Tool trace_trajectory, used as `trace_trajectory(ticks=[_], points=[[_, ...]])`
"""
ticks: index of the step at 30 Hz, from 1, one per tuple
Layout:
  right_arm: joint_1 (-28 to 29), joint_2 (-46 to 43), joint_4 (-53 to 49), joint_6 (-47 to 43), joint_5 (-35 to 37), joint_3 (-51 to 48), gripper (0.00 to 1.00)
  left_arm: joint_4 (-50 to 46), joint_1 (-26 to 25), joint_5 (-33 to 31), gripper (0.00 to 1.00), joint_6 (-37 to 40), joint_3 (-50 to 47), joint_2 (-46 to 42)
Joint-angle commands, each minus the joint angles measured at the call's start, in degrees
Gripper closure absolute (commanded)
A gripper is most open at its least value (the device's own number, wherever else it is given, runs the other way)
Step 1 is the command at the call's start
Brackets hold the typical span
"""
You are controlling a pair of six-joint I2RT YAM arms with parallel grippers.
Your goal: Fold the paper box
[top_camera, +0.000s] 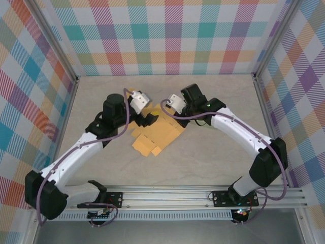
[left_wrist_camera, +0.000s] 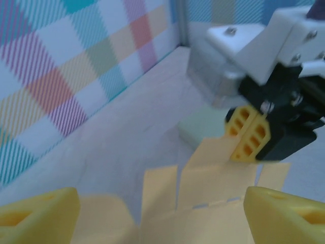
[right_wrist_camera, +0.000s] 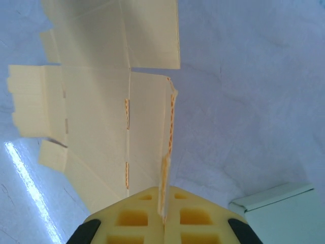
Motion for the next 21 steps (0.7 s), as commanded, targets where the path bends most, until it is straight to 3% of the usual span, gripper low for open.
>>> trace_trajectory(ticks=[1,6,10,15,16,21], points=[[0.12,-1.93,1.37,-4.23,-3.14,0.7,1.0,-5.21,0.63,14.47,0.21,10.75,7.3,5.97],[0.09,-4.12,2.75,-4.76,-5.24,-0.95,1.0,-19.46,0.63,21.22,0.4,18.66,18.36,13.48],[0.08,-5.99,3.98,-4.91,-6.56,-2.18,1.0,-30.89,0.67,25.21,0.42,25.02,24.86,16.87],[0.08,-6.93,3.53,-4.87,-7.36,-1.94,1.0,-36.88,0.71,26.22,0.44,29.53,26.88,18.0],[0.16,-6.93,3.56,-4.64,-7.62,-1.84,1.0,-37.58,0.76,26.31,0.49,29.75,27.06,18.41],[0.25,-7.04,3.34,-3.71,-9.55,-1.83,1.0,-36.85,0.72,24.43,0.5,28.91,27.44,19.73]])
